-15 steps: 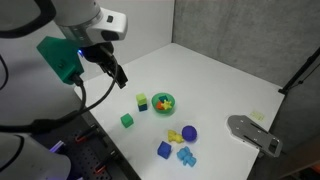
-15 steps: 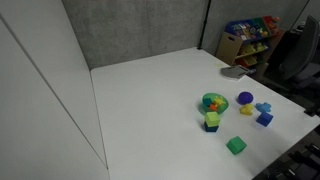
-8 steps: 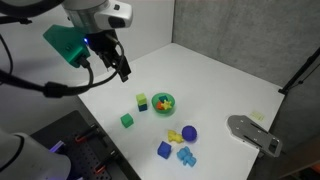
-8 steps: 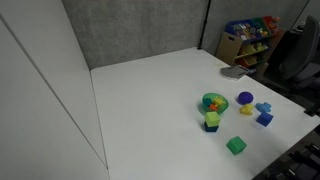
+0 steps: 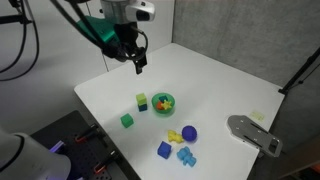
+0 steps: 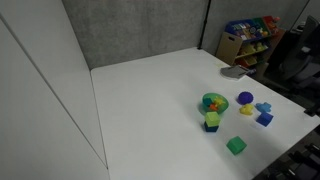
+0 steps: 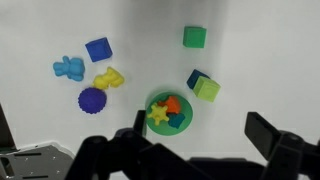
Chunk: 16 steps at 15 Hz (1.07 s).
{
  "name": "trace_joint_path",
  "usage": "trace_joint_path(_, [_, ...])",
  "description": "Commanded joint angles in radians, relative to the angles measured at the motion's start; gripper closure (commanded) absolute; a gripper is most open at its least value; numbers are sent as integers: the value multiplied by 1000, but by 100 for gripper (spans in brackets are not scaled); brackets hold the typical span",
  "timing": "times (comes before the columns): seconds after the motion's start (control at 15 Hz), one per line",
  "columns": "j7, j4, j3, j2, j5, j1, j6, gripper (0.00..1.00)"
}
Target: Remove the yellow toy from the green bowl and put it on the table.
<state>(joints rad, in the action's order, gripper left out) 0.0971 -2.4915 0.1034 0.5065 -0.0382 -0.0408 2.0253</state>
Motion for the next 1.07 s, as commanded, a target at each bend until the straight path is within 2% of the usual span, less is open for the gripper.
trace_joint_path(0.0, [-22,169,-8,-201,-45,14,-19,0])
trace_joint_path(0.47, [-93,367,-31,-521,-120,11,68,0])
trace_joint_path(1.0, [-244,457,-37,-797,-78,17,243,0])
